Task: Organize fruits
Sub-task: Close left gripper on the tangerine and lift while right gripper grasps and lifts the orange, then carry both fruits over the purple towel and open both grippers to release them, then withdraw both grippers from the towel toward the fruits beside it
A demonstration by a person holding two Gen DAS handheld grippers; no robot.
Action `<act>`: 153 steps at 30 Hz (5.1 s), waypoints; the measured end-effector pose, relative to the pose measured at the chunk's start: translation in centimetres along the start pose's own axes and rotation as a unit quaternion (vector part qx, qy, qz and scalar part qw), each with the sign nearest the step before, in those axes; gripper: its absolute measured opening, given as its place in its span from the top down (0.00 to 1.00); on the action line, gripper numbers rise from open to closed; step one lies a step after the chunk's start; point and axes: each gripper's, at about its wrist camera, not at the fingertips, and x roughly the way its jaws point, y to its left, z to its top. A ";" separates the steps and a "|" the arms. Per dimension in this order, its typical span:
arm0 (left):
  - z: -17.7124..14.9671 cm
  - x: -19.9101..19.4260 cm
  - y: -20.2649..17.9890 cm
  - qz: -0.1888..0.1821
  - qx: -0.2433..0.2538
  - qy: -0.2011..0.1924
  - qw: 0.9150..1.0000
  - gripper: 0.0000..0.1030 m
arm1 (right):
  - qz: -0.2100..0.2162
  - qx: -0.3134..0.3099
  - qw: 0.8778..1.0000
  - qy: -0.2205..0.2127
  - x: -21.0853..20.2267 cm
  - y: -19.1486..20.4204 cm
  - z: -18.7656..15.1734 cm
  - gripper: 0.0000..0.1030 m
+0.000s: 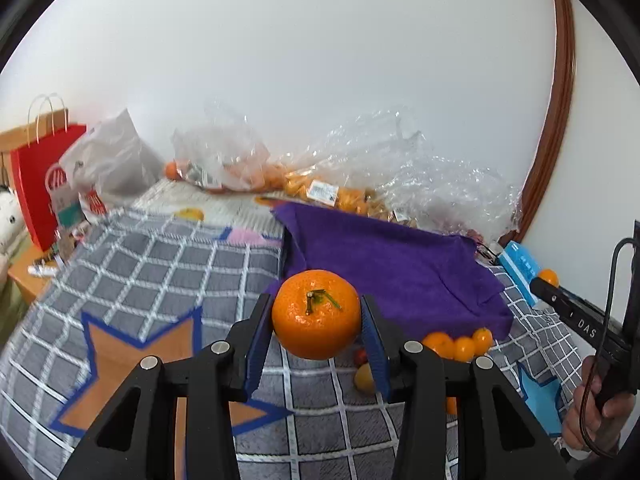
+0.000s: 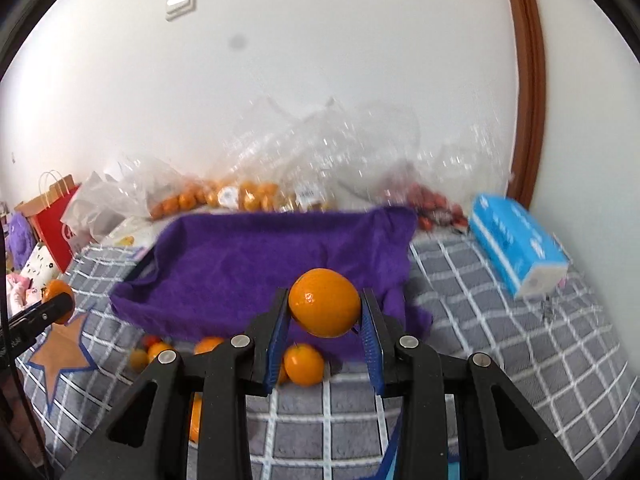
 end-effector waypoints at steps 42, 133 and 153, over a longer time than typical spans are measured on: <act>4.2 17.3 -4.3 -0.022 0.004 0.093 0.995 0.60 | 0.012 0.055 0.992 0.112 16.1 -3.1 2.6 0.67; 5.1 12.3 -2.1 -0.017 -0.050 0.003 0.999 0.38 | 0.080 0.053 0.989 0.111 7.1 -2.5 -4.7 0.65; -1.6 6.9 -2.5 -0.060 0.047 0.146 0.986 0.38 | 0.028 0.037 0.993 0.110 5.5 -3.4 -5.7 0.66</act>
